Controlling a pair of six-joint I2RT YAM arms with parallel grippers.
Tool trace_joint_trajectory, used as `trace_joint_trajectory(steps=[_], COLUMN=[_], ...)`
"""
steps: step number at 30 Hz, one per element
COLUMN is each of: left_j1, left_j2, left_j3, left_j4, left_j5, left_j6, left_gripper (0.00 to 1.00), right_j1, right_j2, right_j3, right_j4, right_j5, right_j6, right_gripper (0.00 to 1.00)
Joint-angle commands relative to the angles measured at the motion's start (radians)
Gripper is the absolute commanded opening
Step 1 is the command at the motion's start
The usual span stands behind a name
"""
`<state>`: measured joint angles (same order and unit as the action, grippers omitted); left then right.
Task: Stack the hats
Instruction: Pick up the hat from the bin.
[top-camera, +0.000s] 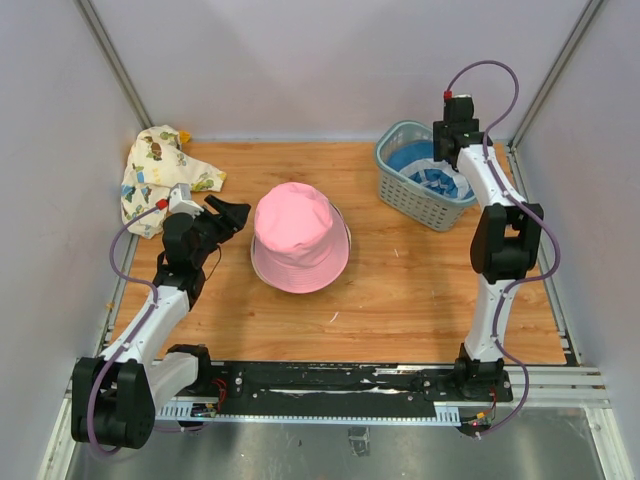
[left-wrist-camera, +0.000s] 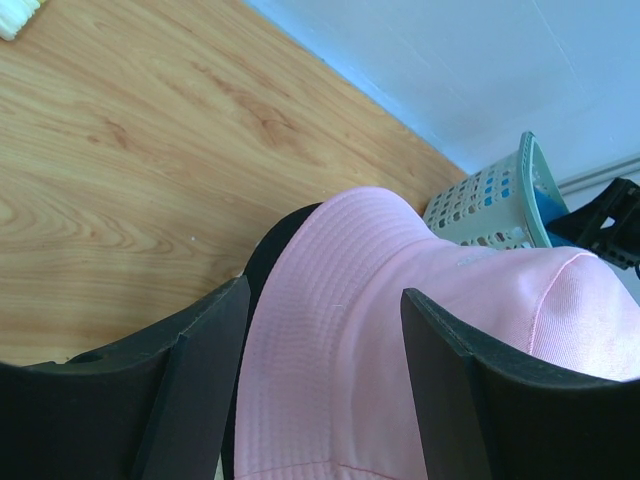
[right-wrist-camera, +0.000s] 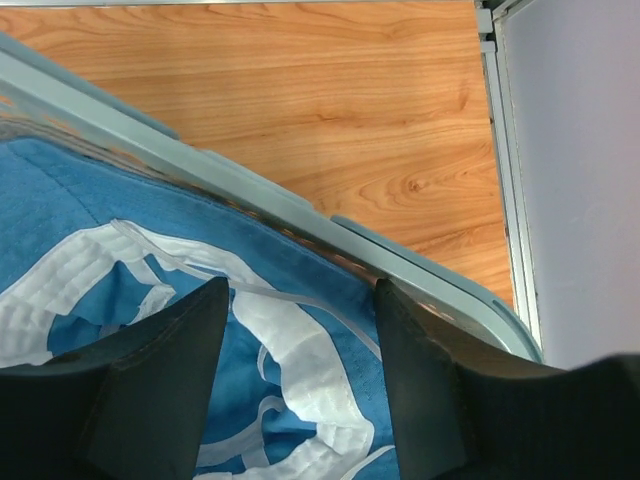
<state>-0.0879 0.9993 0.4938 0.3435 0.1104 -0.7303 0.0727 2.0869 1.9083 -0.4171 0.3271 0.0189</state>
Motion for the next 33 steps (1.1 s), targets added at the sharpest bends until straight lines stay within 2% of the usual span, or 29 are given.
trace_joint_trajectory(steps=[1, 11, 14, 33], left_j1=[-0.006, -0.007, -0.006, -0.007], left_j2=[-0.005, -0.012, -0.017, -0.07], left_j3=[0.012, 0.012, 0.012, 0.006], left_j4=[0.034, 0.03, 0.024, -0.018], left_j5=[0.006, 0.006, 0.008, 0.021], left_j6=[-0.001, 0.0, 0.0, -0.011], left_gripper=[0.66, 0.66, 0.66, 0.66], right_j1=[-0.02, -0.001, 0.013, 0.116], right_j2=[0.034, -0.027, -0.063, -0.353], right_j3=[-0.014, -0.071, -0.096, -0.233], right_j4=[-0.024, 0.012, 0.029, 0.106], right_j5=[-0.025, -0.009, -0.005, 0.093], right_j6=[0.019, 0.027, 0.026, -0.015], right_gripper=[0.56, 0.11, 0.01, 0.01])
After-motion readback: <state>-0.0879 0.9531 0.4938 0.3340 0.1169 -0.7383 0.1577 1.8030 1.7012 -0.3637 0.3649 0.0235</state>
